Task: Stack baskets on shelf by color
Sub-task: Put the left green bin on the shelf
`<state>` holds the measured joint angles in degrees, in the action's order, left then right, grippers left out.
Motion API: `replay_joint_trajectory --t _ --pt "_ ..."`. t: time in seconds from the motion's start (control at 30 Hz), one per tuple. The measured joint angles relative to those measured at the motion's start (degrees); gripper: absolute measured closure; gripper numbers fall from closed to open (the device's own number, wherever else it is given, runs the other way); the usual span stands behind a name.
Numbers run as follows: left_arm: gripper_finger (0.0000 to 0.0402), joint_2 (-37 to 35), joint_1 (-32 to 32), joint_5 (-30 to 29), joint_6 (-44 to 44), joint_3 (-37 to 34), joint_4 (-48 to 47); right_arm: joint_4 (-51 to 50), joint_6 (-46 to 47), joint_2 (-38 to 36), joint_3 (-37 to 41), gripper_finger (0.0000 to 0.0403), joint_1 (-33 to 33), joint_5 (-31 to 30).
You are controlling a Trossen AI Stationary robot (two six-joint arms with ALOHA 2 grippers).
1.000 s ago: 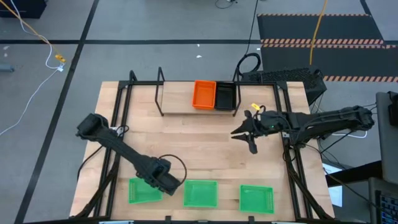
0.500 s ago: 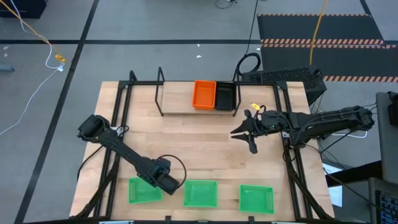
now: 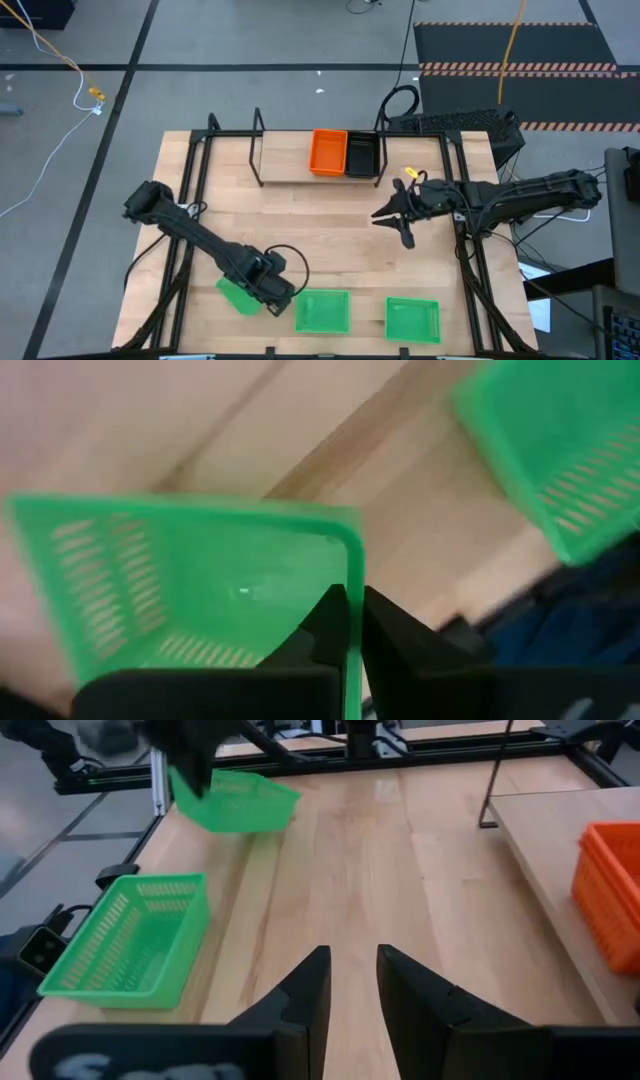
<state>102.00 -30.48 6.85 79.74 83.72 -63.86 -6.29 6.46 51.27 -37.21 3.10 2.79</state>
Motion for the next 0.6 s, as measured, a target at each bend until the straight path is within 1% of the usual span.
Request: replay_joint_trajectory --t 0.07,0.13,0.2,0.3,0.4,0.57,0.6 --pt "0.0391 0.04 0.36 -1.68 -4.68 5.70 -6.41 0.05 0.31 0.00 0.00 0.0326 0.40 0.00" --pt "0.0393 -0.06 1.01 -5.02 -12.66 11.48 -12.18 0.03 0.37 0.00 0.00 0.0326 0.60 0.00" --pt "0.0389 -0.11 1.77 -10.02 -24.24 16.53 -15.66 0.10 0.37 0.00 0.00 0.0326 0.92 -0.84" --pt "0.0388 -0.09 3.49 -19.68 -40.42 21.70 -21.01 1.69 0.37 0.26 -0.02 0.0326 1.64 -4.56" --pt "0.0392 -0.09 7.96 -26.76 -50.32 24.70 -21.75 2.74 -0.09 0.33 -0.02 0.0326 1.89 -5.97" --pt "0.0392 -0.07 19.63 -33.91 -67.74 24.82 -21.92 3.30 -0.11 0.39 -0.02 0.0326 1.89 -5.98" --pt "0.0390 -0.07 22.33 -34.39 -71.05 24.53 -21.75 3.32 -0.17 0.39 -0.02 0.0326 1.88 -5.98"
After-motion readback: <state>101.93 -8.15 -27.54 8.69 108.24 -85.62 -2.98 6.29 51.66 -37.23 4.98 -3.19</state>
